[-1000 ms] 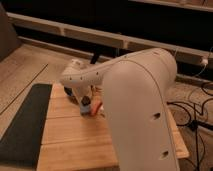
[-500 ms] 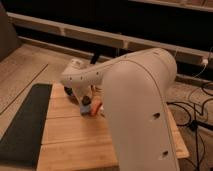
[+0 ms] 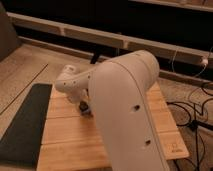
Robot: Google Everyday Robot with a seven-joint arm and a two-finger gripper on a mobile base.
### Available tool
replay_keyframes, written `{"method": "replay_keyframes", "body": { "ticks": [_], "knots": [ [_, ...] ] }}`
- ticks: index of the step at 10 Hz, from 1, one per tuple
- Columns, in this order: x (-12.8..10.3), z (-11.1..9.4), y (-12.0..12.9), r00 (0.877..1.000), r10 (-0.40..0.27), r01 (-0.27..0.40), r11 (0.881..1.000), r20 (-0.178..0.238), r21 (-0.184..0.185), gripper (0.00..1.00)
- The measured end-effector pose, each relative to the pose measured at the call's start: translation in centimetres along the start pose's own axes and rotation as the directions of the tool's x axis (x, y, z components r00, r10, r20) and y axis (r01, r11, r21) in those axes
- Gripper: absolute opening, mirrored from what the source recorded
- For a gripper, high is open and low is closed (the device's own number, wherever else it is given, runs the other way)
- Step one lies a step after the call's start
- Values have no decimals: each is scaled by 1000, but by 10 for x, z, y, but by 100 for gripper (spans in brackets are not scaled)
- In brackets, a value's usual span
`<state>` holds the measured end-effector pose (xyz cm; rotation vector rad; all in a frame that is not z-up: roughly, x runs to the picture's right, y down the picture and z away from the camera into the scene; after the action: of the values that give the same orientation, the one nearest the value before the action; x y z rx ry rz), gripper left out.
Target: Place the eraser on the white sponge
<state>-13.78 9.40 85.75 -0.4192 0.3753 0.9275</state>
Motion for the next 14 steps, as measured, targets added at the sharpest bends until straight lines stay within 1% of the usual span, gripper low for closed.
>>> {"method": "replay_keyframes", "body": {
  "ticks": [5,7,9,14],
  "knots": [
    [12,23,6,995,8,-7,1000,-97,3,0],
    [14,27,5,992,18,-18,1000,-122,6,0],
    [13,28,1,991,30,-29,1000,-130,9,0],
    [8,24,-6,992,62,-60,998,-114,24,0]
  ]
}}
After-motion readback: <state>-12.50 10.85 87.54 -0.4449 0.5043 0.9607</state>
